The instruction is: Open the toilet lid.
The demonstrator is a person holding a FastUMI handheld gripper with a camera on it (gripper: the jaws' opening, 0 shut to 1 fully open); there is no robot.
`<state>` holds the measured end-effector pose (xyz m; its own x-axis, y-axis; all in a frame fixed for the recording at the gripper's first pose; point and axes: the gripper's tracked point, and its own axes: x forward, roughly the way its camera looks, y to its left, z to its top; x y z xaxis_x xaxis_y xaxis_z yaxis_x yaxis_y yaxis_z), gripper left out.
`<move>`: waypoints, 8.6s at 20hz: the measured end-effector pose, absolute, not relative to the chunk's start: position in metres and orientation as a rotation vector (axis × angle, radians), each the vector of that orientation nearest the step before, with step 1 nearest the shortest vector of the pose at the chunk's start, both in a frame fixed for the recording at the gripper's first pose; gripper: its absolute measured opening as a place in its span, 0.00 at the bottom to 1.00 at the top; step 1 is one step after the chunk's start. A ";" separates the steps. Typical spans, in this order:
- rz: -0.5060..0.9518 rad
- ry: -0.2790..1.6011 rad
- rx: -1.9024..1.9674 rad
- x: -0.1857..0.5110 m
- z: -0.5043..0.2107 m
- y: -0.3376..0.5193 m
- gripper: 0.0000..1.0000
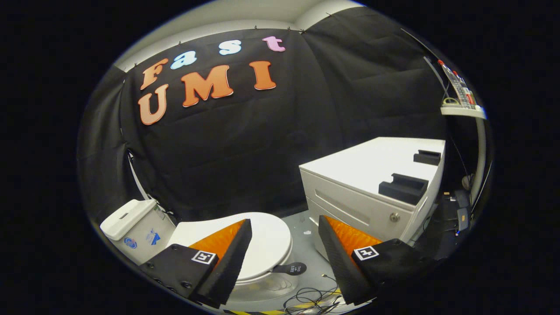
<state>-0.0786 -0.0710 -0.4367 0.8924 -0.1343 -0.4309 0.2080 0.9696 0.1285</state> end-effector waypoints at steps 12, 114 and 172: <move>-0.286 0.626 0.379 -0.104 -0.564 -0.100 0.99; 0.228 0.471 0.125 -0.047 -0.242 0.370 0.08; 0.138 0.133 0.027 -0.001 -0.034 0.185 0.99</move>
